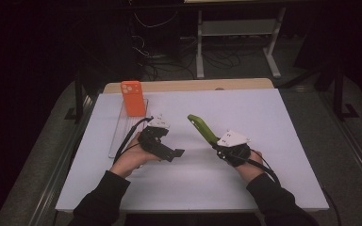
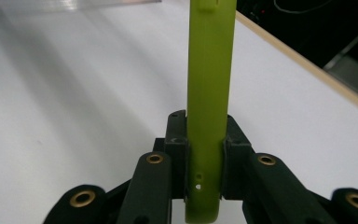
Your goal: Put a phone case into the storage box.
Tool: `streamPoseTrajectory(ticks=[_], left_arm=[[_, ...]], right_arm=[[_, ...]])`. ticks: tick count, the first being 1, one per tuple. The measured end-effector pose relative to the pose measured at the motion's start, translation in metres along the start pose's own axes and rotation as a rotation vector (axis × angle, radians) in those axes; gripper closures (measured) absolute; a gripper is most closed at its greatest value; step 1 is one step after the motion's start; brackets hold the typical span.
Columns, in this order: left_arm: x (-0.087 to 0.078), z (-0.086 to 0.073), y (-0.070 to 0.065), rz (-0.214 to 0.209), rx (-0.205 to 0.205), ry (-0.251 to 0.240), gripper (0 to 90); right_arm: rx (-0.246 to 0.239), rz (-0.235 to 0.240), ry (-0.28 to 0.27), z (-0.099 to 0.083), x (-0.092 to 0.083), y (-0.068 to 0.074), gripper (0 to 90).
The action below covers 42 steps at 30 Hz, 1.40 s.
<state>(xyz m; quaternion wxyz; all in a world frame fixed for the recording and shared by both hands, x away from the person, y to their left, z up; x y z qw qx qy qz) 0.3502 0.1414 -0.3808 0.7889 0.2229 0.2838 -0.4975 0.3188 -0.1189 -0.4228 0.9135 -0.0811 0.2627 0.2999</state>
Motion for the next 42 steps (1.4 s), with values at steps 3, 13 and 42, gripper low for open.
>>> streamPoseTrajectory(ticks=[3, 13, 42], left_arm=[[-0.001, 0.001, 0.002, 0.020, -0.006, -0.023, 0.0], [0.002, 0.013, 0.005, 0.035, -0.103, -0.141, 0.0], [0.041, 0.050, 0.006, 0.017, -0.155, -0.303, 4.2]], right_arm=[[0.078, 0.040, 0.001, 0.001, 0.000, -0.004, 75.6], [0.337, 0.181, -0.019, 0.002, 0.002, -0.005, 75.6], [0.325, 0.225, -0.059, 0.013, 0.006, 0.017, 75.6]])
Point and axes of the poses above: each handheld gripper's, and its own axes: x roughly forward along the jaws, z roughly out of its top, y roughly to its left, the point moved 1 cm from there along x, roughly forward along the jaws, and after that the axes turned 14 degrees about x, right-handed, at the moved point
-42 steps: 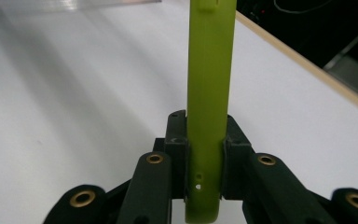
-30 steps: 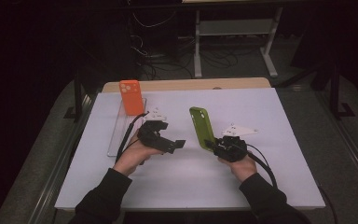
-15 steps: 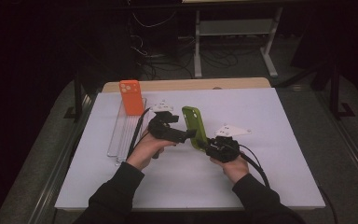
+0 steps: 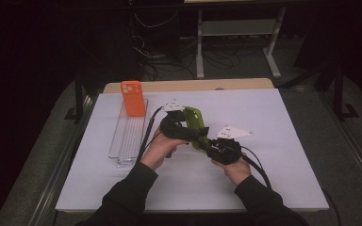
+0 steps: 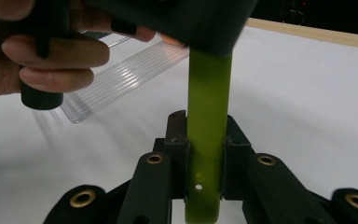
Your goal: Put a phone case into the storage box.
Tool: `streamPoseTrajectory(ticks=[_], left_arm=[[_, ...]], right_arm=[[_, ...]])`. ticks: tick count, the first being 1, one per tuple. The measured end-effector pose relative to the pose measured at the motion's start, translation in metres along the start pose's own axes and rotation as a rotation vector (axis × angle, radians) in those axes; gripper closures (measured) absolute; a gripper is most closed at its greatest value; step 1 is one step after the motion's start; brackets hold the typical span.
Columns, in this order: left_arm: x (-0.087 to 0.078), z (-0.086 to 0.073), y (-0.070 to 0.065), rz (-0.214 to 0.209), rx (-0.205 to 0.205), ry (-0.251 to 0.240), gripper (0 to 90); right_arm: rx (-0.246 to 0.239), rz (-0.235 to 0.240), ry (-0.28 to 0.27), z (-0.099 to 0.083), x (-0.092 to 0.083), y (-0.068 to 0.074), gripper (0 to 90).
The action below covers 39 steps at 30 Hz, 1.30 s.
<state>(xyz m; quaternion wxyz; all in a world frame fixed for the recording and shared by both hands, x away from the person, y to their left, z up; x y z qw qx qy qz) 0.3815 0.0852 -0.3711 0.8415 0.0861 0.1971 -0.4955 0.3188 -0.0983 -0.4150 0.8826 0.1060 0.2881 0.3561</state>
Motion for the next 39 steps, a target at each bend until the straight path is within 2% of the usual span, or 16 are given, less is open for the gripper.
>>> streamPoseTrajectory(ticks=[1, 3, 8, 12, 15, 19, 21, 26, 28, 30, 32, 34, 39], left_arm=[[-0.001, 0.000, 0.001, -0.001, 0.009, 0.002, 5.7], [-0.001, 0.000, 0.003, 0.002, 0.000, -0.007, 9.8], [-0.001, 0.000, 0.002, -0.001, -0.003, -0.012, 11.3], [-0.001, 0.000, 0.004, -0.028, -0.020, -0.001, 12.6], [-0.005, 0.000, 0.006, -0.012, -0.013, 0.013, 13.1], [-0.015, 0.006, 0.013, 0.016, 0.008, 0.016, 13.2], [-0.022, 0.011, 0.019, 0.042, 0.016, 0.015, 13.3], [-0.043, 0.024, 0.036, 0.102, 0.038, 0.011, 13.3], [-0.051, 0.029, 0.042, 0.134, 0.044, 0.010, 13.3], [-0.062, 0.034, 0.050, 0.168, 0.044, -0.001, 13.3], [-0.072, 0.040, 0.057, 0.196, 0.044, -0.007, 13.4], [-0.082, 0.044, 0.063, 0.222, 0.047, -0.008, 13.4], [-0.103, 0.047, 0.079, 0.308, 0.052, 0.005, 13.4]], right_arm=[[-0.008, -0.002, 0.001, 0.000, 0.000, 0.000, 75.6], [-0.019, -0.006, 0.001, 0.000, 0.000, 0.000, 75.6], [-0.035, -0.022, -0.003, 0.000, 0.001, -0.001, 75.6], [-0.071, -0.040, -0.001, 0.000, 0.002, -0.001, 74.1], [-0.083, -0.054, 0.030, -0.001, 0.002, 0.000, 59.6], [-0.098, -0.064, 0.071, -0.004, -0.002, -0.003, 46.2], [-0.103, -0.068, 0.093, -0.005, -0.004, -0.006, 39.4], [-0.121, -0.127, 0.170, -0.012, -0.013, -0.014, 21.3], [-0.104, -0.143, 0.192, -0.015, -0.016, -0.020, 12.6], [-0.097, -0.182, 0.198, -0.019, -0.020, -0.024, 10.4], [-0.093, -0.188, 0.211, -0.022, -0.024, -0.030, 1.8], [-0.076, -0.180, 0.241, -0.026, -0.029, -0.038, 0.0], [-0.077, -0.191, 0.234, -0.036, -0.042, -0.047, 0.0]])
Point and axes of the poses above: each handheld gripper's, and its own axes: x roughly forward along the jaws, z roughly out of its top, y roughly to its left, the point moved 1 cm from there along x, roughly forward along the jaws, and after that the axes turned 14 degrees about x, right-handed, at the moved point
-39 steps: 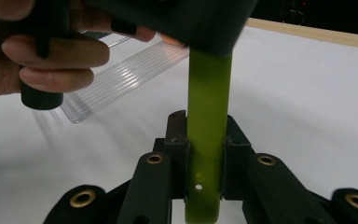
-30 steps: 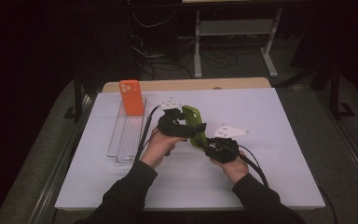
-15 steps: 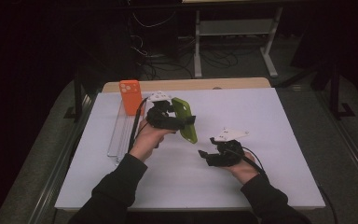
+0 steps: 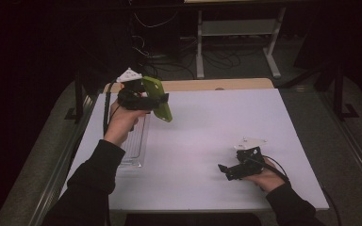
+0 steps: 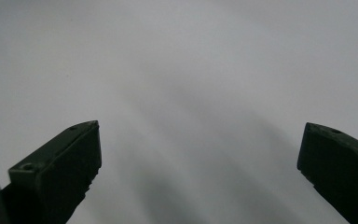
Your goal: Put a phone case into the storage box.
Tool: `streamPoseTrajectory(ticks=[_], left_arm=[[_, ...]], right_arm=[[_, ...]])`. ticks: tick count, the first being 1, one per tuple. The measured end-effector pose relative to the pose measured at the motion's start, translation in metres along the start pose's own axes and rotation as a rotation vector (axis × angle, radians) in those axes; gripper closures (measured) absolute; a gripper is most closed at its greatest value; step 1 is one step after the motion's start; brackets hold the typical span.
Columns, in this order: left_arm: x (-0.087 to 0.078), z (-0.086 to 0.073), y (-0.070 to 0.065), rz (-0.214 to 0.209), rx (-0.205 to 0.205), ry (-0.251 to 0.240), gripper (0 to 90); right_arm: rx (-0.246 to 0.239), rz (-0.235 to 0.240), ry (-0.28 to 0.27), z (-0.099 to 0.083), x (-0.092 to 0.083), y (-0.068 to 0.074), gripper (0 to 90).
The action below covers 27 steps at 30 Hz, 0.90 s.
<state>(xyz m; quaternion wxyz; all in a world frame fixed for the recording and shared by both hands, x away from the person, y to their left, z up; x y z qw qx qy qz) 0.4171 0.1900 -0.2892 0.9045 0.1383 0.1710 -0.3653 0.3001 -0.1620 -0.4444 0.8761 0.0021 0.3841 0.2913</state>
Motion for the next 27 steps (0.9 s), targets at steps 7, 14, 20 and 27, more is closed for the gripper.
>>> streamPoseTrajectory(ticks=[7, 14, 20, 27], left_arm=[[-0.016, -0.005, 0.030, 0.109, -0.005, 0.031, 13.5], [-0.017, -0.012, 0.049, 0.221, -0.034, 0.070, 13.5], [-0.008, -0.018, 0.058, 0.338, -0.034, 0.127, 13.5], [0.008, -0.027, 0.065, 0.410, -0.079, 0.183, 13.5]], right_arm=[[0.005, -0.005, -0.007, -0.011, -0.008, -0.007, 0.0], [0.010, -0.019, -0.014, -0.015, -0.014, -0.011, 0.0], [0.006, -0.022, -0.021, -0.014, -0.014, -0.011, 0.0], [0.009, -0.020, -0.027, -0.014, -0.014, -0.011, 0.0]])
Point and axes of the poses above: each handheld gripper's, and its own axes: x roughly forward along the jaws, z roughly out of its top, y roughly to its left, the point moved 1 cm from there along x, roughly forward along the jaws, and after that the axes turned 14 degrees about x, right-handed, at the moved point
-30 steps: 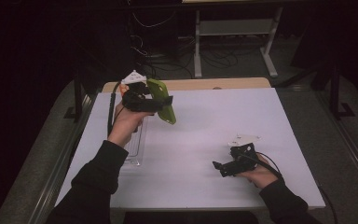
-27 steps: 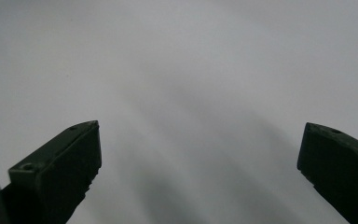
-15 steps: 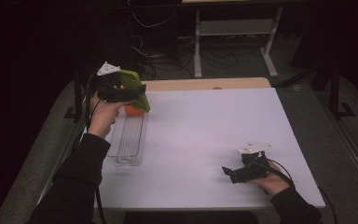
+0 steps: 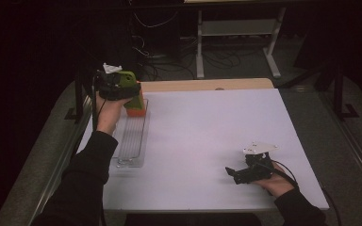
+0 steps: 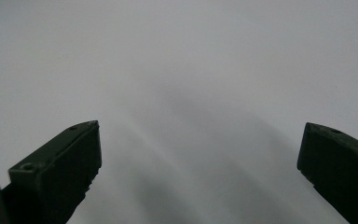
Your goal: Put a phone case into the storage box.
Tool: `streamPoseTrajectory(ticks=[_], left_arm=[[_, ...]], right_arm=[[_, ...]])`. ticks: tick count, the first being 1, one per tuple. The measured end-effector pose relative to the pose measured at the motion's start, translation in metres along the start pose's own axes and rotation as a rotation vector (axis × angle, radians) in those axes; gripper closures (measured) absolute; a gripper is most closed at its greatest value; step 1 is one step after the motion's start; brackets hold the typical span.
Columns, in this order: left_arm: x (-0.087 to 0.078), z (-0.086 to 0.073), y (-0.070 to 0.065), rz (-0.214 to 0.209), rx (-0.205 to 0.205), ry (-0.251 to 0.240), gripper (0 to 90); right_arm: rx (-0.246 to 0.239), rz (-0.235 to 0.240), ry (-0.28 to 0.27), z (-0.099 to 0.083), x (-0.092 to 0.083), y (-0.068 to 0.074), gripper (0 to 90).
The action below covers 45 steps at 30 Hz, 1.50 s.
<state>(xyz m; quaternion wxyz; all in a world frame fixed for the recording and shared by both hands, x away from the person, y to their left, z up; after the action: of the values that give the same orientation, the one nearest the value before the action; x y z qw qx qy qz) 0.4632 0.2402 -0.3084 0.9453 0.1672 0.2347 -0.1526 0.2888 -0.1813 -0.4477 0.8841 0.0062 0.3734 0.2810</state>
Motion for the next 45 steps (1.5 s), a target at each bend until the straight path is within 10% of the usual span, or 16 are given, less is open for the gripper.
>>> streamPoseTrajectory(ticks=[14, 23, 45], left_arm=[[0.034, -0.025, -0.002, 0.079, -0.057, 0.114, 13.3], [0.051, -0.037, -0.006, 0.100, -0.022, 0.189, 13.2], [0.069, -0.053, -0.014, 0.094, -0.024, 0.214, 1.3]], right_arm=[[0.005, 0.007, 0.003, 0.001, -0.001, 0.001, 0.0], [0.013, 0.009, -0.006, 0.001, -0.001, 0.002, 0.0], [0.006, 0.007, -0.009, 0.001, -0.001, 0.002, 0.0]])
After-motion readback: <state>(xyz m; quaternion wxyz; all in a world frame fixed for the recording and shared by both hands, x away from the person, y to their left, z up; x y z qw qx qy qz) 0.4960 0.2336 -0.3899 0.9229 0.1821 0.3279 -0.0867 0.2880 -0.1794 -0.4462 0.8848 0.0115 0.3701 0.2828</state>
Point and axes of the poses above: each handheld gripper's, and its own axes: x roughly forward along the jaws, z roughly out of its top, y roughly to its left, the point moved 1 cm from there along x, roughly forward along the jaws, and after that the axes turned 14 degrees about x, right-handed, at the moved point
